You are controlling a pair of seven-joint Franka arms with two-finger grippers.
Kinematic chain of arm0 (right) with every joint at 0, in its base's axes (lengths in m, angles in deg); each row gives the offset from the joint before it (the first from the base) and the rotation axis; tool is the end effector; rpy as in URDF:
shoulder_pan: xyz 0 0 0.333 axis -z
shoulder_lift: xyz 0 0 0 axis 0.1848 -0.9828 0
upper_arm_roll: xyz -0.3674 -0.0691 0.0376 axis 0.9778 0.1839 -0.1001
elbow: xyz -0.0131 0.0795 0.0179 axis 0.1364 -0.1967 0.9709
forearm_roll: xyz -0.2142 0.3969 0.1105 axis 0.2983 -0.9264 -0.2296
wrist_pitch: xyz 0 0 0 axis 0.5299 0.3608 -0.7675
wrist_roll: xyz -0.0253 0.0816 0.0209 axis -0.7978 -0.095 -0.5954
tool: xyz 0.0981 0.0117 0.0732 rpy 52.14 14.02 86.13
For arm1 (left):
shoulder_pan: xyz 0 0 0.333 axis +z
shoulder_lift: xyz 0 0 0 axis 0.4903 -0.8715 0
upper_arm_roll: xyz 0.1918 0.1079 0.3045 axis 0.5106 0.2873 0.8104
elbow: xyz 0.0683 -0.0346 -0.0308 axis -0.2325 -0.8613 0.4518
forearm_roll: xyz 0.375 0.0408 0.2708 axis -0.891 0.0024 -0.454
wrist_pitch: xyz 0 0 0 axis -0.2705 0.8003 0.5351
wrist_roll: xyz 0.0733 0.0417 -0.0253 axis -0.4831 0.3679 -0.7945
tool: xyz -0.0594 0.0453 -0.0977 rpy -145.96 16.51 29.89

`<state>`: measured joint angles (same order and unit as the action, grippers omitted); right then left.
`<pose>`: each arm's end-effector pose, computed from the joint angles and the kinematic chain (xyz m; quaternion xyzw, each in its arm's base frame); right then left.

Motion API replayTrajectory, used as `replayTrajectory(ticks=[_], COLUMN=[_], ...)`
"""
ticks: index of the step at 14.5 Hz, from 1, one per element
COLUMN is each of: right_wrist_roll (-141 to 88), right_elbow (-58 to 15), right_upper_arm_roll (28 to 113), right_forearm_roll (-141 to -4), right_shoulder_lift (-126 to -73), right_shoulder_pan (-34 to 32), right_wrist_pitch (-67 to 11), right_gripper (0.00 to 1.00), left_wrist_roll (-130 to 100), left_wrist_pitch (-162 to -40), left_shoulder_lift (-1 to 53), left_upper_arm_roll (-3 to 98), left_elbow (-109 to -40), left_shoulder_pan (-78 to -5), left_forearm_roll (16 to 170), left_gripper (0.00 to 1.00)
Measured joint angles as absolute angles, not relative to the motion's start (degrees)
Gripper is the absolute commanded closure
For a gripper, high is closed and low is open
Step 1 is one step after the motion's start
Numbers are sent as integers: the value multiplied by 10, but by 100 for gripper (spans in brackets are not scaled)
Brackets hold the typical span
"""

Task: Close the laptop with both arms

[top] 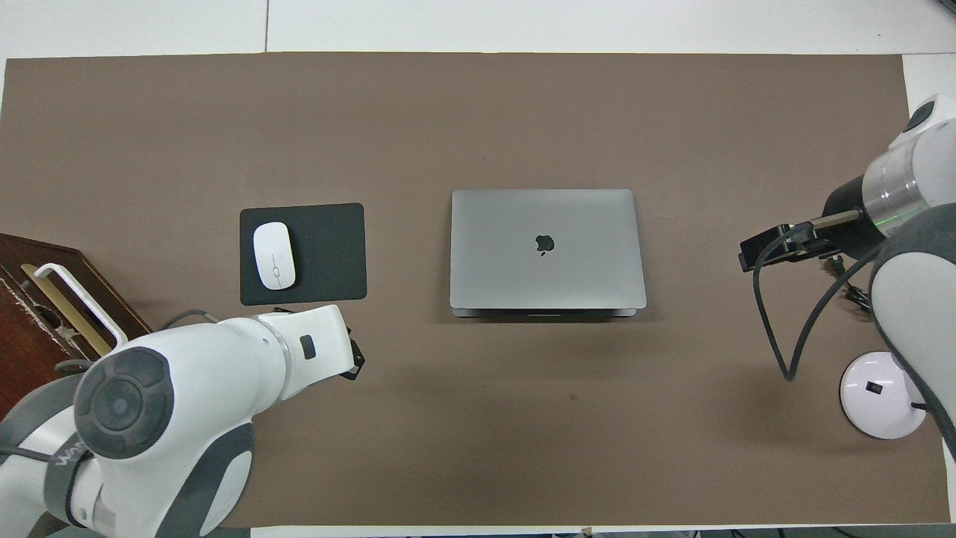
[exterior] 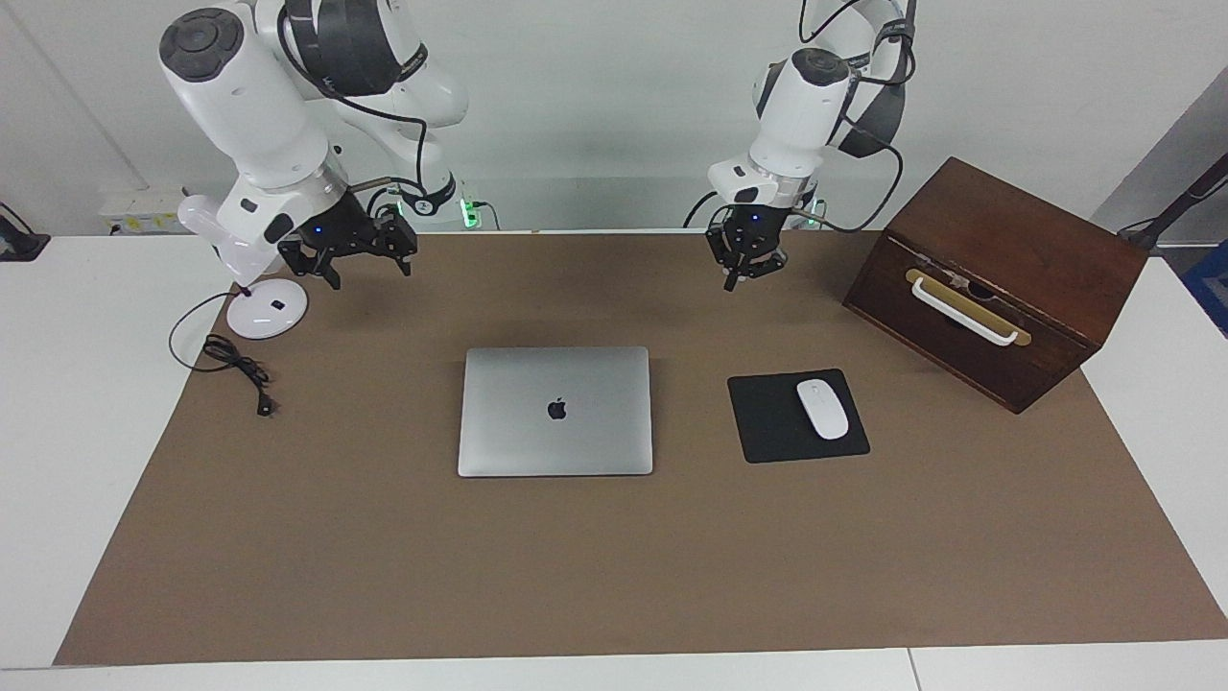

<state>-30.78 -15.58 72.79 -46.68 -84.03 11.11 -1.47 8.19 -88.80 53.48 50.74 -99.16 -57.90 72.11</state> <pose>0.6162 0.0547 0.6032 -0.9953 -0.0676 0.0554 0.0411 0.4561 -0.2494 0.4826 0.9528 -0.2883 0.0809 0.0511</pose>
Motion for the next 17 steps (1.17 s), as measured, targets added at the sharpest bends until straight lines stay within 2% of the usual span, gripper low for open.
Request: replayTrajectory(ticks=[9, 14, 17], right_wrist_roll=[-308, -308, -308], right_elbow=[-157, -156, -142], right_upper_arm_roll=[743, 745, 748], right_forearm_roll=[-452, -433, -429], right_shoulder_lift=[-844, -844, -844], right_shoulder_pan=[111, 111, 111], right_wrist_pitch=[-15, -19, -22], right_gripper=[0, 0, 0], left_wrist_roll=[87, 72, 7], left_wrist_pitch=[-730, -727, -712], left_shoulder_lift=[534, 532, 518], left_upper_arm_roll=[510, 511, 510], left_elbow=[-881, -861, -820], left_shoulder_pan=[-427, -364, -344], left_forearm_roll=[711, 711, 711], left_gripper=[0, 0, 0])
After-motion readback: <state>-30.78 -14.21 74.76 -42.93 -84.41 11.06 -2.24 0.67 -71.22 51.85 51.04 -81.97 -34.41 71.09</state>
